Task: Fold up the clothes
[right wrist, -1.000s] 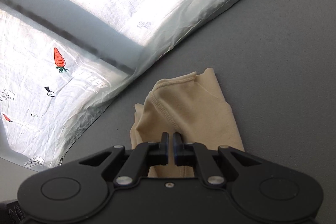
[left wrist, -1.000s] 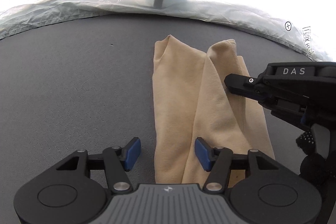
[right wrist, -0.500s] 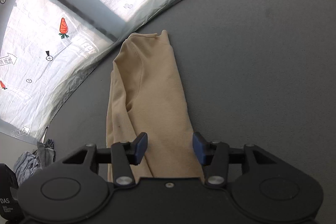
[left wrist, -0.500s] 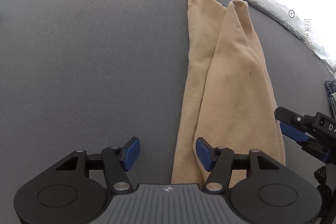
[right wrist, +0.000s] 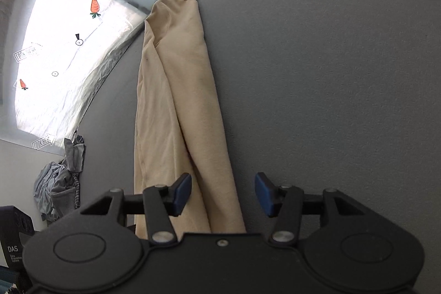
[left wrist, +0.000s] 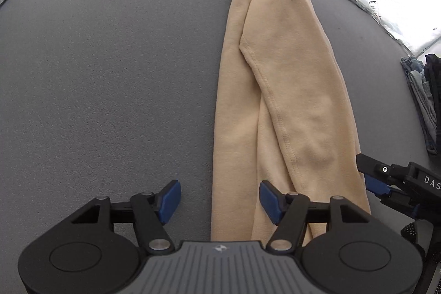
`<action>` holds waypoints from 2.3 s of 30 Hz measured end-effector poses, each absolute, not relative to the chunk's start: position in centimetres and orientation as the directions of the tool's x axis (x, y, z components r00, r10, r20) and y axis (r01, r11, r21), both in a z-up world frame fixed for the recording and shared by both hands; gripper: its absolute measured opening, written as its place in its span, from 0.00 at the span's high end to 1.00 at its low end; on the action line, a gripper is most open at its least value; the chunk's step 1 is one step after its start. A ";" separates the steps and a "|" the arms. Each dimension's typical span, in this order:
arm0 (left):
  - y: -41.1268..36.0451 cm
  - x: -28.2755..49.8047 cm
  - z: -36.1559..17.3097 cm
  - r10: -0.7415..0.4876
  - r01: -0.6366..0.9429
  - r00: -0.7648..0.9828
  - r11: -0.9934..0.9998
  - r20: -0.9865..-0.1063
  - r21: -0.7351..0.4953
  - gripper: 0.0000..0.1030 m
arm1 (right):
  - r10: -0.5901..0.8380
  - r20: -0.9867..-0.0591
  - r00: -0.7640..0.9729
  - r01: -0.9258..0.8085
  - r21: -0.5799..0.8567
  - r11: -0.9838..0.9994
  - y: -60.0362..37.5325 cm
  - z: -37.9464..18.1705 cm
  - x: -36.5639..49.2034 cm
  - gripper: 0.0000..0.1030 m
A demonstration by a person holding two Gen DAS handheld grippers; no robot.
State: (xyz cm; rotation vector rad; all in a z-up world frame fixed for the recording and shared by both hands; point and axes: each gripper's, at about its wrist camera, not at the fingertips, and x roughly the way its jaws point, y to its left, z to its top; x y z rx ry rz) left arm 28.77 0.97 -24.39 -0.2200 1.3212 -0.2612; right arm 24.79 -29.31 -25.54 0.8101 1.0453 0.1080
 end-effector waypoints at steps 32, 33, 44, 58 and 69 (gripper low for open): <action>-0.5 25.8 -24.3 -0.398 0.074 0.240 0.917 -0.885 -0.392 0.62 | 0.559 -0.657 0.506 0.291 0.740 0.606 -27.8 -28.0 20.8 0.87; -0.5 25.8 -24.3 -0.400 0.078 0.240 0.916 -0.884 -0.394 0.68 | 0.563 -0.650 0.510 0.288 0.746 0.600 -27.8 -28.0 20.7 0.89; 0.6 24.2 -20.7 -0.461 0.108 0.311 0.886 -0.831 -0.451 0.89 | 0.606 -0.539 0.585 0.194 0.819 0.540 -27.9 -24.7 18.5 0.92; 2.7 20.5 -11.7 -0.540 0.103 0.447 0.823 -0.713 -0.558 0.90 | 0.633 -0.329 0.701 0.225 0.944 0.241 -30.5 -20.3 14.3 0.92; 4.4 23.6 -11.8 -0.569 0.019 0.472 0.770 -0.673 -0.637 0.90 | 0.637 -0.290 0.714 0.247 0.956 0.157 -30.4 -20.8 16.7 0.92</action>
